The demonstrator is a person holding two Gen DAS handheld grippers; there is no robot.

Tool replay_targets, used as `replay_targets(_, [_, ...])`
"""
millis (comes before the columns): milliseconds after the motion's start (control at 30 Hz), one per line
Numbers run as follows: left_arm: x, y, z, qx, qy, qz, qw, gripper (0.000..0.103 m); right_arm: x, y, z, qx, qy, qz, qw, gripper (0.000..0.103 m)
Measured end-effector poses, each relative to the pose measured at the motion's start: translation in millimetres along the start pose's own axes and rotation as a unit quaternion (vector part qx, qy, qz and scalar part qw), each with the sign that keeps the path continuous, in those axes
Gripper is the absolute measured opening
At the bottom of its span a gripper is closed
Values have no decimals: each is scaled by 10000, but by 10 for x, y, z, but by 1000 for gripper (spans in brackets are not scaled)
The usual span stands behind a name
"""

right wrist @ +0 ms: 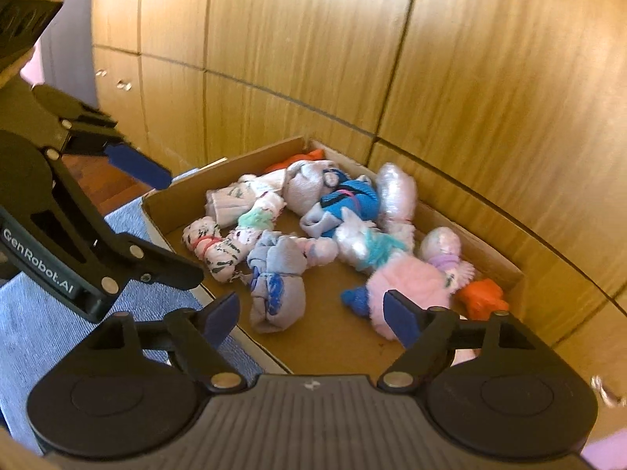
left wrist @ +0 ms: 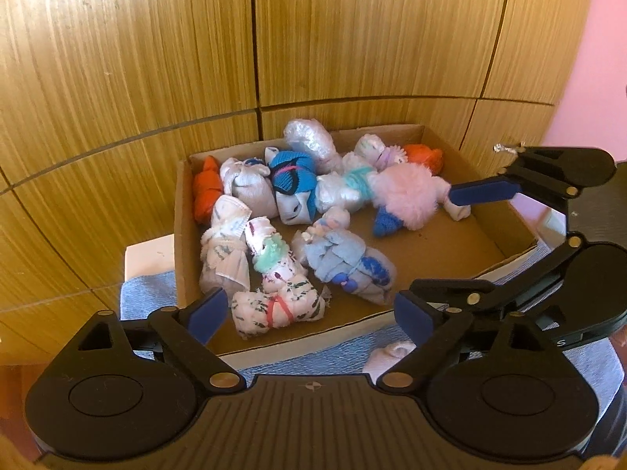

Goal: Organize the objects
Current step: 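Move both tools back over the last socks on the towel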

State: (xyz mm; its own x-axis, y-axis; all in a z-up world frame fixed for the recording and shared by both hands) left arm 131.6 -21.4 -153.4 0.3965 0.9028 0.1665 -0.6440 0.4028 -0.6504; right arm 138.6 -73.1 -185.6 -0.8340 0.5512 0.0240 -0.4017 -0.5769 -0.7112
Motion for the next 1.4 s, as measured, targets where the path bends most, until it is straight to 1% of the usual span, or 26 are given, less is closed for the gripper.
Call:
replay_targets(100, [-3, 13, 37, -28, 38, 117, 9999, 98, 3, 47, 125, -131, 200, -218, 9995, 79])
replay_targets(233, [-7, 56, 111, -90, 70, 240, 9996, 98, 41, 163, 301, -376, 347, -573, 9970, 89])
replay_targets(333, [42, 101, 172, -132, 105, 435, 9989, 100, 94, 330, 402, -543, 489, -1060, 9917, 90])
replay_targets(433, [117, 160, 213, -189, 122, 628, 9978, 100, 266, 559, 437, -714, 523, -1538, 9841, 91])
replay_targets(500, [187, 198, 223, -225, 90, 776, 9967, 101, 439, 708, 403, -808, 499, -1775, 9795, 91])
replay_targets(600, [318, 267, 248, -303, 12, 1020, 9943, 101, 696, 843, 301, -876, 698, -1943, 9745, 89])
replay_targets(667, [368, 320, 273, -364, -33, 1163, 9925, 101, 868, 885, 181, -869, 809, -2016, 9722, 86])
replay_targets(700, [380, 351, 279, -370, -32, 1198, 9921, 101, 911, 878, 144, -869, 879, -1988, 9722, 83])
replay_targets(767, [390, 403, 288, -363, -12, 1214, 9919, 101, 983, 836, 35, -851, 1115, -1943, 9709, 82])
replay_targets(833, [388, 448, 296, -336, 38, 1172, 9925, 101, 1010, 842, 3, -872, 1316, -2164, 9635, 79])
replay_targets(933, [392, 488, 318, -358, 72, 1117, 9931, 101, 992, 864, -11, -1033, 1593, -2712, 9436, 79])
replay_targets(1000, [395, 503, 320, -361, 119, 1090, 9933, 101, 989, 834, -21, -1138, 1764, -2879, 9344, 79])
replay_targets(1067, [403, 507, 311, -355, 168, 1082, 9934, 101, 978, 817, -41, -1141, 1980, -2941, 9280, 79])
replay_targets(1133, [407, 520, 284, -333, 181, 1062, 9936, 101, 926, 834, -90, -1140, 2077, -3142, 9193, 72])
replay_targets(1200, [405, 535, 262, -303, 209, 1013, 9942, 101, 901, 854, -132, -1126, 2170, -3209, 9150, 67])
replay_targets(1233, [400, 540, 250, -290, 216, 982, 9945, 101, 901, 853, -134, -1166, 2192, -3184, 9149, 56])
replay_targets(1300, [375, 559, 230, -264, 228, 907, 9953, 101, 891, 877, -102, -1249, 2148, -3222, 9135, 48])
replay_targets(1400, [288, 591, 216, -259, 298, 795, 9961, 102, 917, 961, -53, -1270, 2076, -3090, 9194, 48])
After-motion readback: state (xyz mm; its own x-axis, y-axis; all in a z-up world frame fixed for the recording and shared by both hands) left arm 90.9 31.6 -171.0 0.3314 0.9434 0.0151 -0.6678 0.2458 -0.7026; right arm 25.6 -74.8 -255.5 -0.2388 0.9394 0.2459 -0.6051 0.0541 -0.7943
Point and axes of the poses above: each gripper's, at about its wrist camera, not at the fingertips, and z roughly against the way its jaws point, x to its left, y to its underside, the point moved 10 cm from there along -z, roughly the way its jaws point, and after that the axes turned 14 degrees about -y, right-handed, at the moved point
